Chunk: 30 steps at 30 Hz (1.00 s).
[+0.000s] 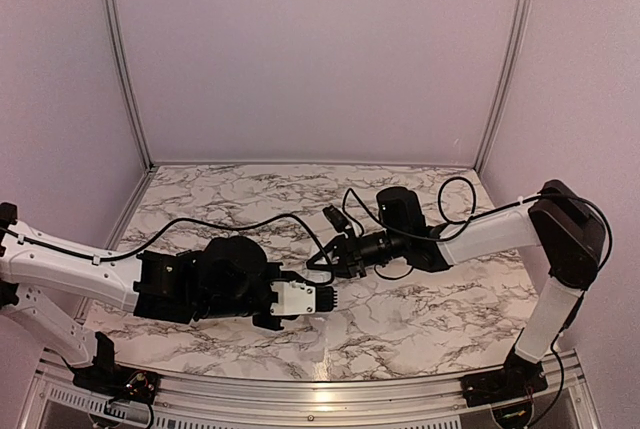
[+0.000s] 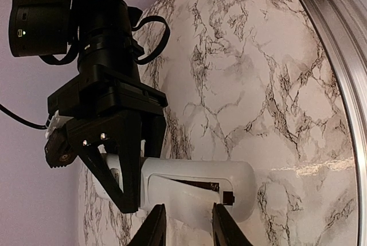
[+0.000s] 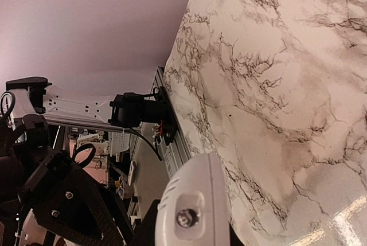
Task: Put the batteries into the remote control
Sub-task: Remove the battery cover from the remote control.
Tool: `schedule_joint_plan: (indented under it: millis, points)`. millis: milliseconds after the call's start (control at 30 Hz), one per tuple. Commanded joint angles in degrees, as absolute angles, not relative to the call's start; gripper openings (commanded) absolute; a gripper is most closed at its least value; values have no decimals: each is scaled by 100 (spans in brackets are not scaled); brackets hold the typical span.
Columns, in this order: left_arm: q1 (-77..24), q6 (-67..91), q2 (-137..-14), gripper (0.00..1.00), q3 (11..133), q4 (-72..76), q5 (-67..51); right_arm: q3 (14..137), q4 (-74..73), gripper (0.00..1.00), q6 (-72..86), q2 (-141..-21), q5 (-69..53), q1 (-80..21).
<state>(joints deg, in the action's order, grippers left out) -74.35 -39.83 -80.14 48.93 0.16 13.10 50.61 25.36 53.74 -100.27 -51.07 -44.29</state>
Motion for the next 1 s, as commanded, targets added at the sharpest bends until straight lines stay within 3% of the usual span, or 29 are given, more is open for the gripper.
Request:
schedule_joint_plan:
  millis: [0, 433, 667, 967]
  points:
    - [-7383, -3903, -8288, 29, 4775, 89, 1578, 5054, 2534, 0, 5313, -9952, -5280, -4332]
    - [-7181, -3774, -8659, 30, 4603, 398, 2039, 5031, 2679, 0, 5191, -10368, -5104, -4077]
    - [-6932, -3018, -8703, 52, 4541, 762, 1988, 5162, 2529, 0, 4869, -10699, -4714, -3945]
    - [-6346, -2036, -9051, 57, 4631, 890, 1997, 5407, 2796, 0, 4749, -11431, -4498, -3722]
